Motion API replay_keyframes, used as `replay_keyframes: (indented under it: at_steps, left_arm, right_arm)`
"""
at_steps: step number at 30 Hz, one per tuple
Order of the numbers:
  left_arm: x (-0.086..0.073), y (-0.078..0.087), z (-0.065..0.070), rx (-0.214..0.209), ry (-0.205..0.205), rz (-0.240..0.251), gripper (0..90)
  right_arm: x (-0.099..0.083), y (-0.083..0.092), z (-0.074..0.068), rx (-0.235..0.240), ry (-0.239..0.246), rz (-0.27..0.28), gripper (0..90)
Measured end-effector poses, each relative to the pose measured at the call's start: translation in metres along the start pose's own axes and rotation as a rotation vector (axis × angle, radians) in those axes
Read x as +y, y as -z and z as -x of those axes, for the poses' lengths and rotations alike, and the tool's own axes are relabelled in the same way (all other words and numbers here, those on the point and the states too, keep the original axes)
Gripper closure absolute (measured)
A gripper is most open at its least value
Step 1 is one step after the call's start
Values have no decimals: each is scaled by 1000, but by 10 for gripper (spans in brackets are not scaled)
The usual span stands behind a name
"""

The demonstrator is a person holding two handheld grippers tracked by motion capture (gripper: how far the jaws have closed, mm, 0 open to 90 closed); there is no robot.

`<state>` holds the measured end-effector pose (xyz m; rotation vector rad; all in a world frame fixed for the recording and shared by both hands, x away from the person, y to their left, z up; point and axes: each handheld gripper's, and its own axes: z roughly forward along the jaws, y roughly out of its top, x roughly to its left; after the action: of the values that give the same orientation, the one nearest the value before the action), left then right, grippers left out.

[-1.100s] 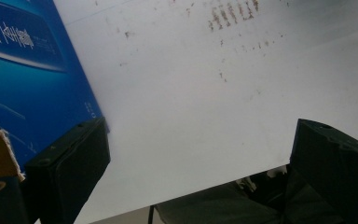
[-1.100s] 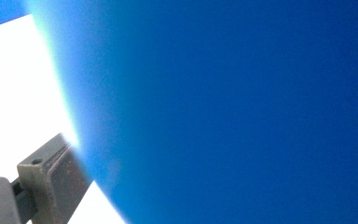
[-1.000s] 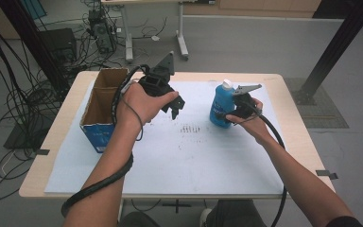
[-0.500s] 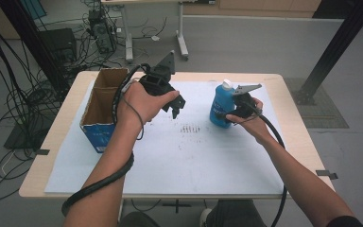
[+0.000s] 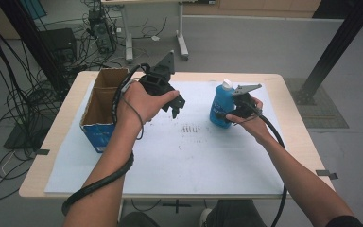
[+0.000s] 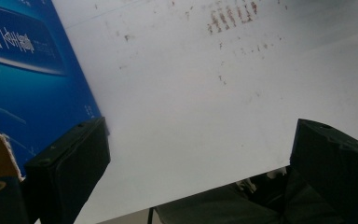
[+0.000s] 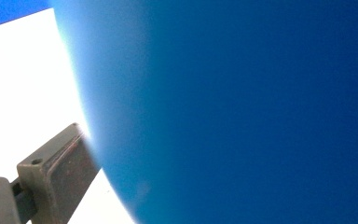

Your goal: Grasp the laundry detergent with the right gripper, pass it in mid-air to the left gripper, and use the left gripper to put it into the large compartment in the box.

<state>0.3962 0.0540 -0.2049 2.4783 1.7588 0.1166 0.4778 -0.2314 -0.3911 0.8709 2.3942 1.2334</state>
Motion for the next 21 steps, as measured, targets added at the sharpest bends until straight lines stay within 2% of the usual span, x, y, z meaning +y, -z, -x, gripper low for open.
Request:
replay_keyframes:
  at_steps: [21]
  left_arm:
    - [1,1,-1,-2,4,5,52]
  right_arm:
    - [1,-2,-2,-5,7,8,24]
